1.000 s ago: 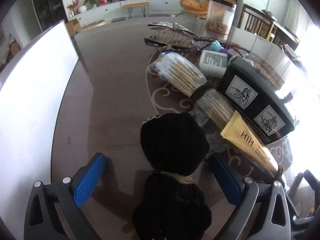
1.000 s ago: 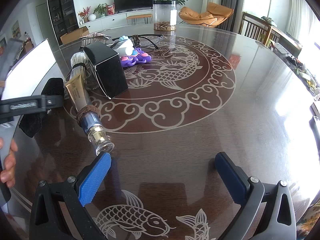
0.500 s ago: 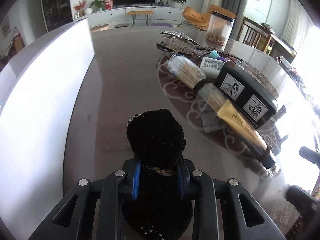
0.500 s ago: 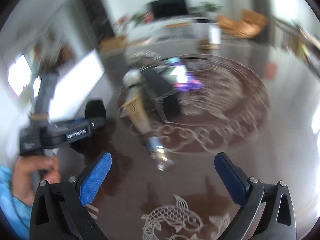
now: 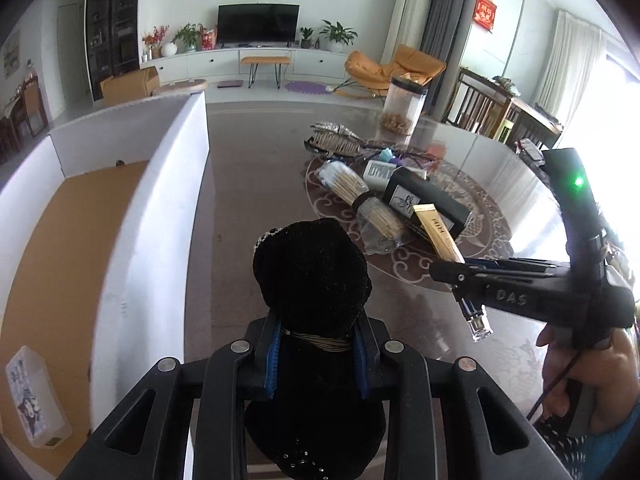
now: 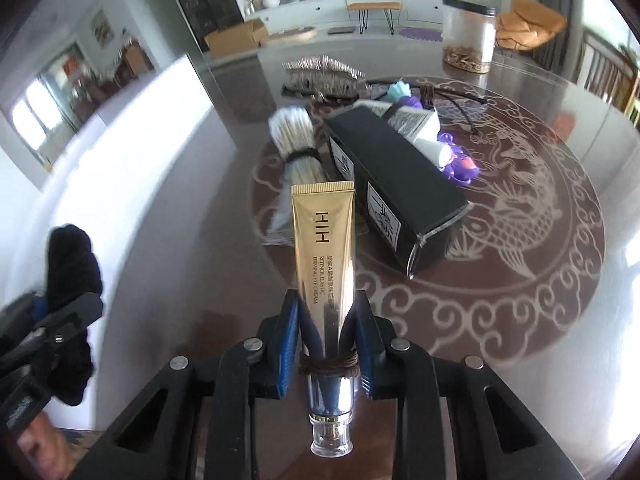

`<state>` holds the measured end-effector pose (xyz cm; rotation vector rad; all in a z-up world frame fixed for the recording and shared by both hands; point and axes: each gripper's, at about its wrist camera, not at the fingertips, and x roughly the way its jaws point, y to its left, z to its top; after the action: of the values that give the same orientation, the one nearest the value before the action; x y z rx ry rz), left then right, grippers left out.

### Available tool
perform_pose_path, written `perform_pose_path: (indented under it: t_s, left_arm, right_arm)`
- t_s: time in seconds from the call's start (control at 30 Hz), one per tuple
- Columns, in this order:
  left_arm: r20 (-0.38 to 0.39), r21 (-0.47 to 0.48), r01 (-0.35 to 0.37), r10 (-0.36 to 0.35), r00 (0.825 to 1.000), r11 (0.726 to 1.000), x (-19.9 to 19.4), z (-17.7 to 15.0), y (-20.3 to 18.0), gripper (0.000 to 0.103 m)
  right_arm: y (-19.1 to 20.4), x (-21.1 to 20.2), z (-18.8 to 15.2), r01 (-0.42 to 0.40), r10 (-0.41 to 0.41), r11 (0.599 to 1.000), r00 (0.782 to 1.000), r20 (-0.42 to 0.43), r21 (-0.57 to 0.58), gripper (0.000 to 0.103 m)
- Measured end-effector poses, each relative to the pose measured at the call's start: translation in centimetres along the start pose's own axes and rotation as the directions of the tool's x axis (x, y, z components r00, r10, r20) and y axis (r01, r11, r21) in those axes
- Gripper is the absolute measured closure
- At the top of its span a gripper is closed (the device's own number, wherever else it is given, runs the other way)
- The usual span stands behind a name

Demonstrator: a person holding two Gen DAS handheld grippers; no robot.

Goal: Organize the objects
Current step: 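Grasp and lift the black pouch with the left tool while the right tool grasps the gold tube, then carry the pouch with the left tool to the enclosure while the right tool carries the tube there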

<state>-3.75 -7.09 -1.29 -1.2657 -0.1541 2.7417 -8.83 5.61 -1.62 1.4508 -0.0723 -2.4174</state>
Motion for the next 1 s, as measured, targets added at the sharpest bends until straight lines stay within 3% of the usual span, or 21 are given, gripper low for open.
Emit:
perform_pose_path:
  t_s: [0.13,0.3,0.4,0.5,0.7,0.8,0.83,0.9,0.93,0.97,1.0]
  left_arm:
    - [0.024,-0.014,0.026,-0.026,0.999,1.0,-2.7,0.1,0.9,0.075]
    - [0.076,-0.044,0.011,-0.008,0.997,0.999,-6.5,1.0,3.5,0.074]
    - [0.103,-0.08,-0.008,0.016,0.995,0.997,-8.9,1.9,6.4,0.074]
    - [0.117,-0.118,-0.09,0.104,0.988,0.989,-11.0,2.2,10.4,0.074]
    - [0.035,-0.222,-0.259,0.273,0.961,0.94,-11.0,0.5,18.5,0.074]
    - [-0.045,-0.236,-0.303,0.301,0.953,0.923,-9.3,-0.6,21.1,0.07]
    - [-0.09,-0.242,-0.317,0.304,0.948,0.917,-8.5,-1.0,21.9,0.066]
    - [-0.206,-0.266,-0.356,0.308,0.929,0.896,-6.7,-2.1,23.6,0.039]
    - [-0.243,-0.296,-0.357,0.292,0.925,0.886,-6.2,-2.1,24.1,0.038]
    - [-0.241,-0.313,-0.353,0.286,0.927,0.882,-6.2,-2.1,24.4,0.037]
    - [-0.221,-0.324,-0.352,0.292,0.931,0.878,-6.6,-2.1,24.4,0.029]
  right_arm:
    - [0.8,-3.0,-0.5,-0.064,0.064,0.997,0.998,0.026,0.03,0.076]
    - [4.8,-6.0,1.1,-0.156,0.156,0.988,0.987,0.041,0.001,0.076]
    - [8.9,-8.0,2.7,-0.254,0.256,0.966,0.965,0.063,-0.037,0.076]
    - [14.0,-9.6,4.8,-0.348,0.356,0.932,0.931,0.079,-0.097,0.076]
    - [23.4,-9.4,7.6,-0.466,0.48,0.865,0.877,0.035,-0.187,0.076]
    - [27.1,-7.4,7.8,-0.482,0.495,0.849,0.869,0.004,-0.216,0.076]
    - [28.1,-5.9,7.8,-0.51,0.516,0.835,0.856,-0.029,-0.207,0.076]
    - [29.2,-3.4,7.3,-0.517,0.512,0.83,0.855,-0.08,-0.212,0.063]
    - [29.8,-2.1,6.9,-0.49,0.476,0.841,0.872,-0.116,-0.229,0.041]
    - [30.0,-1.3,6.5,-0.458,0.44,0.854,0.889,-0.127,-0.246,0.029]
    - [29.9,-1.1,6.1,-0.432,0.417,0.862,0.902,-0.115,-0.264,0.029]
